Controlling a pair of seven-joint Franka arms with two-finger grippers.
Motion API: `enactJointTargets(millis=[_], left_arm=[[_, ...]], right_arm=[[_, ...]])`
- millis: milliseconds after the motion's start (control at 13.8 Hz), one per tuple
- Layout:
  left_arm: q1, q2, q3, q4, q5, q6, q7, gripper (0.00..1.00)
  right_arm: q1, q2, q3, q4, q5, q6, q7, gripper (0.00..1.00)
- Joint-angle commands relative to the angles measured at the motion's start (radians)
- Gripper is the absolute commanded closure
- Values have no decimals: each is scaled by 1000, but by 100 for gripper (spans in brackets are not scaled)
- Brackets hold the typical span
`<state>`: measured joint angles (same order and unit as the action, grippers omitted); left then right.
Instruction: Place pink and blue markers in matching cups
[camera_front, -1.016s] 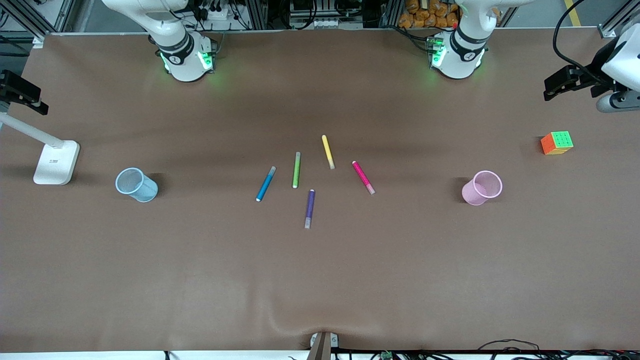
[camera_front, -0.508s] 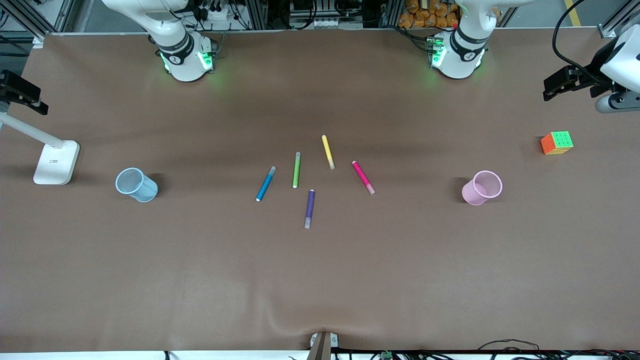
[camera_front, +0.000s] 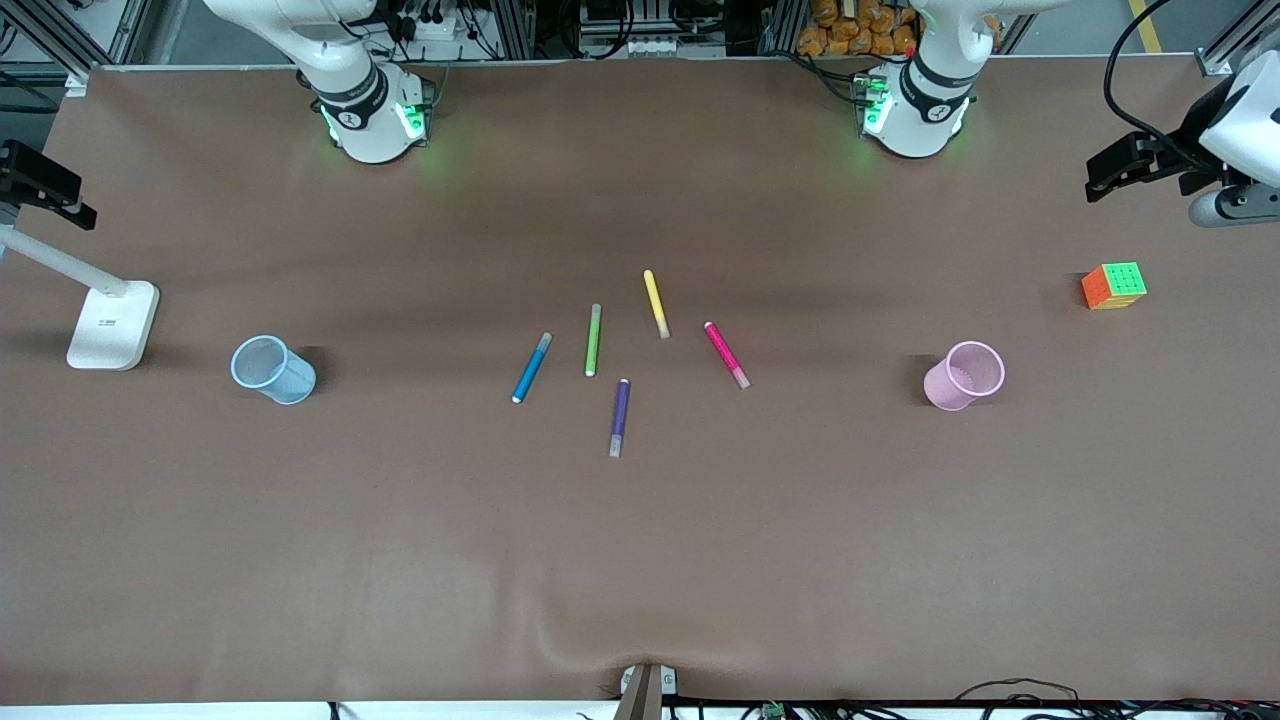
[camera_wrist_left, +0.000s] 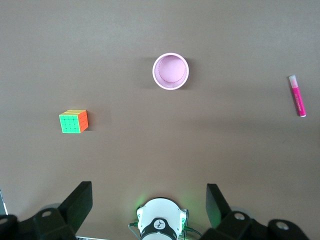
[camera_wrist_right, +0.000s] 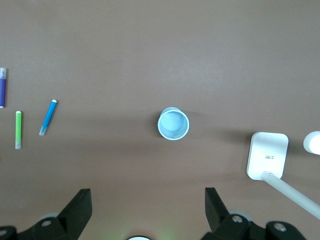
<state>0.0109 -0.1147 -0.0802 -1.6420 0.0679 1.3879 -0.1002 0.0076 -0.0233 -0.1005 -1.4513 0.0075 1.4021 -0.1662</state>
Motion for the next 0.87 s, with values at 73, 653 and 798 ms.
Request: enactJointTargets(millis=[73, 653, 798], left_arm=[[-3, -16, -6, -9, 13, -7, 14, 0], [-15, 1, -42, -2, 6, 13, -7, 0], [-14, 15, -62, -4, 6, 25, -7, 0]], right_arm=[[-6, 0, 2, 6, -6, -9, -7, 0], [-6, 0, 1, 5, -6, -9, -7, 0], [-8, 0, 1, 5, -6, -11, -7, 0]])
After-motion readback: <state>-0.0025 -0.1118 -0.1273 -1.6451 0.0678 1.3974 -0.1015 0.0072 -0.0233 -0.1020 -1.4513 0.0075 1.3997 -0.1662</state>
